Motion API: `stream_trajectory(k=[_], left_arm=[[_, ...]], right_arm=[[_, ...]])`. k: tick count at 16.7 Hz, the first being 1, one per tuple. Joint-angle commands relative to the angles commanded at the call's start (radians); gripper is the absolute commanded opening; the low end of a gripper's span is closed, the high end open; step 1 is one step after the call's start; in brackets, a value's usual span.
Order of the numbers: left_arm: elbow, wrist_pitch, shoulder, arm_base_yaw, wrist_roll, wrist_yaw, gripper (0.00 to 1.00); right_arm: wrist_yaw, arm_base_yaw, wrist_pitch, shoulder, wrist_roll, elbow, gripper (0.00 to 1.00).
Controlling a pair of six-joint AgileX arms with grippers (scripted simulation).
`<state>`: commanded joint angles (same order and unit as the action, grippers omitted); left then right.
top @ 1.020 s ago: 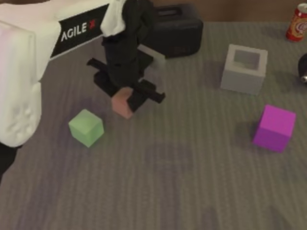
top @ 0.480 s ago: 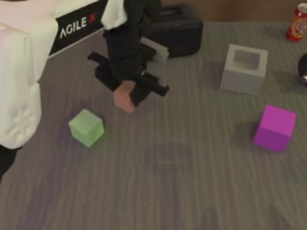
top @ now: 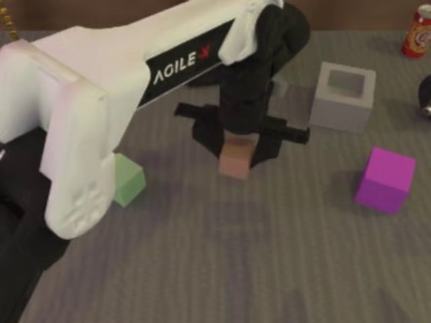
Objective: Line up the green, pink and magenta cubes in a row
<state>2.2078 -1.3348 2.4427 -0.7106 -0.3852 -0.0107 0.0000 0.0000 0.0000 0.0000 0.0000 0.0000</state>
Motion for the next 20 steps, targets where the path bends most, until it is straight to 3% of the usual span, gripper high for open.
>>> stream_trajectory(k=[4,8,15,20], left_arm=[[0.082,-0.056,0.034,-0.118,-0.322,-0.004,0.00],[0.130,-0.080,0.039,-0.193,-0.491,-0.007,0.00],[0.131,-0.077,0.036,-0.198,-0.508,-0.008,0.00],[-0.009,0.066,0.043,-0.197,-0.509,-0.013,0.00]], right_arm=[[0.000,0.000,0.000,0.000,0.000,0.000,1.00],[0.000,0.000,0.000,0.000,0.000,0.000,1.00],[0.000,0.000,0.000,0.000,0.000,0.000,1.00],[0.000,0.000,0.000,0.000,0.000,0.000,1.00]])
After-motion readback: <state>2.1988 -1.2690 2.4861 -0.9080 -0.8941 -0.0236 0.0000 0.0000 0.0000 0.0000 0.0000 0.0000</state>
